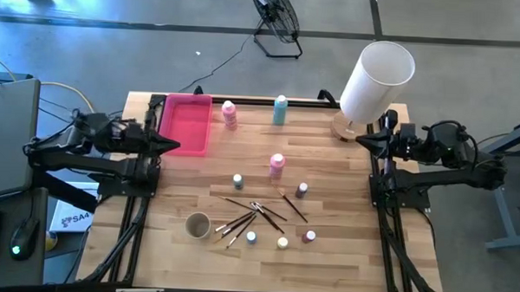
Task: Pick & Place Paint Supplies
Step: Put the big pink paint bottle into the pink bin
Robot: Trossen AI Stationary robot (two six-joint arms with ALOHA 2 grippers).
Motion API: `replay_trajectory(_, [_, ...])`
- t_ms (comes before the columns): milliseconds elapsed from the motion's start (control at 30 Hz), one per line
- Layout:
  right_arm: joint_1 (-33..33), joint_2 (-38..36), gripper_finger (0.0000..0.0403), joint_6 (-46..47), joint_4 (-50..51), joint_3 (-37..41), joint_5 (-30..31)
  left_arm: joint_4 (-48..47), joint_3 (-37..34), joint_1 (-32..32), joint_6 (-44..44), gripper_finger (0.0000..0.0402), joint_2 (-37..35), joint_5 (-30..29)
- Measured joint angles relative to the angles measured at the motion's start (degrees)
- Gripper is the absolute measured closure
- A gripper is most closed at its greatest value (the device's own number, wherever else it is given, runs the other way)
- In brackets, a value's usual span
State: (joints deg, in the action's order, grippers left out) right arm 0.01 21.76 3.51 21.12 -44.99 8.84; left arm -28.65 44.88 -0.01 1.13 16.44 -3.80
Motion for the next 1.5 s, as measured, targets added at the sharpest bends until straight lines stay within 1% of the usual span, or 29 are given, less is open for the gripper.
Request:
replay_trajectory(133, [-0.02,-3.14,0.0400,1.00,2.18,0.00,0.00,-3.74,0.04,0.00,-0.61,0.0401,-5.15,0.26])
replay_trajectory(367, [-0.02,-7.67,0.0400,5.76,9.15,0.00,-0.01,-8.51,0.02,0.00,-0.70,0.0401,-11.24,-0.21])
replay_trajectory(600, [-0.02,-8.46,0.0400,5.44,9.64,0.00,0.00,-10.63,-0.05,0.00,0.17,0.0401,-14.12,-0.39])
replay_trajectory(833, [0.00,-8.46,0.0400,5.43,11.44,0.42,-0.02,-10.36,-3.94,0.00,0.15,0.0401,-14.85,-0.39])
replay_trajectory(1067, [0.00,-8.35,0.0400,6.45,7.23,6.19,-0.04,-5.11,-9.14,0.00,-0.35,0.0401,-14.85,-0.30])
replay_trajectory(1133, [0.00,-8.29,0.0400,7.27,6.04,8.03,-0.09,-3.71,-9.87,0.00,-1.02,0.0401,-14.85,0.66])
replay_trajectory(1200, [-0.01,-8.31,0.0400,7.81,4.12,9.65,-0.21,-3.68,-10.23,0.00,-1.20,0.0401,-14.85,1.38])
replay_trajectory(1500, [-0.02,-8.31,0.0400,8.90,-2.20,16.10,-0.35,-3.46,-12.73,0.00,-1.40,0.0401,-14.85,1.32])
